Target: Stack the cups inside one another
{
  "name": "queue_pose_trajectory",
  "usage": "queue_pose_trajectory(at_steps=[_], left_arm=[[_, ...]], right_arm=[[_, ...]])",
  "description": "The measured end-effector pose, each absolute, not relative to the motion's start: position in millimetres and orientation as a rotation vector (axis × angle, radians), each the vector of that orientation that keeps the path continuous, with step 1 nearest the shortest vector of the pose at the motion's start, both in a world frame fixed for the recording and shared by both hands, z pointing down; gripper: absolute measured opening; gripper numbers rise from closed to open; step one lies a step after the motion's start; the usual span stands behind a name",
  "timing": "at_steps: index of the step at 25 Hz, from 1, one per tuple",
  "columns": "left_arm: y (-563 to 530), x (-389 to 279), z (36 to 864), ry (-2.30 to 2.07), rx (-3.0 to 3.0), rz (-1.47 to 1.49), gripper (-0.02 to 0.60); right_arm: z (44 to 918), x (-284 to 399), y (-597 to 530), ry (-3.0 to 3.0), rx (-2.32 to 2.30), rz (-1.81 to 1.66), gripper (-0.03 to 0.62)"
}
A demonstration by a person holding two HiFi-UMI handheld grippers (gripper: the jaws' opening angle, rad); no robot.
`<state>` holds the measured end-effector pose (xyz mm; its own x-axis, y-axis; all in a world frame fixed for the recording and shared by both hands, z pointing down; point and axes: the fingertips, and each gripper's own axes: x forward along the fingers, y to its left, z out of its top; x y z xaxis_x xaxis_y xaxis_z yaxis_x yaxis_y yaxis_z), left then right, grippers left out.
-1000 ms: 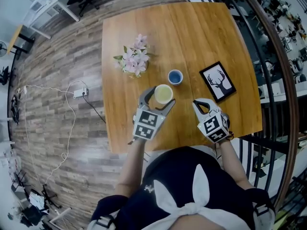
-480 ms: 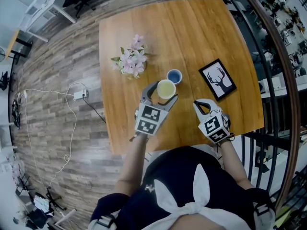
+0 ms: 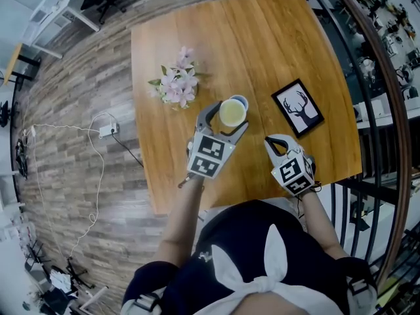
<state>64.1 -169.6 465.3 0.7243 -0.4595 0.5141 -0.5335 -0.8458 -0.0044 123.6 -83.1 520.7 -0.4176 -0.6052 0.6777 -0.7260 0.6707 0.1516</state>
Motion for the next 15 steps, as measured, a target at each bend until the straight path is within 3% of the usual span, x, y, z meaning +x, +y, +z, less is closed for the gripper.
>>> queue_pose_trajectory(at_steps=[15], left_arm=[[-202,83,471,-0.743,2.796,0.783,0.377]], right_arm=[[533,129,-105,-2.139,1.015,0.261,-0.002]])
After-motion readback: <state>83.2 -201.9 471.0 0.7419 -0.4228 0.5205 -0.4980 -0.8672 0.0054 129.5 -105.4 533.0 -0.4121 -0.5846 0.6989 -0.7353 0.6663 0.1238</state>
